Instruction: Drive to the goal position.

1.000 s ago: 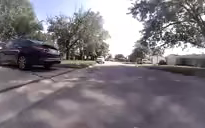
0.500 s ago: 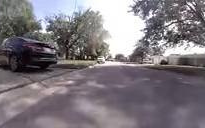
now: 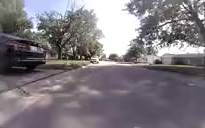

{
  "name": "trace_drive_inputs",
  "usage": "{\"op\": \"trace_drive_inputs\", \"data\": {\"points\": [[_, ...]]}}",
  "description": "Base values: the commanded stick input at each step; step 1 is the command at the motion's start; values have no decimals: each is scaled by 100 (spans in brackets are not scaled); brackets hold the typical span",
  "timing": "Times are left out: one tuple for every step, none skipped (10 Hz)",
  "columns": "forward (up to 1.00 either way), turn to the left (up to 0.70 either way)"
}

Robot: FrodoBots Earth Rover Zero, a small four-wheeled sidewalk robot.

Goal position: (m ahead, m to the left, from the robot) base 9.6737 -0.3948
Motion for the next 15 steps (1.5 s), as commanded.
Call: {"op": "trace_drive_inputs", "data": {"points": [[100,0],[100,0],[100,0],[100,0],[100,0],[100,0],[100,0],[100,0],[100,0],[100,0],[100,0],[100,0],[100,0],[100,0],[100,0]]}}
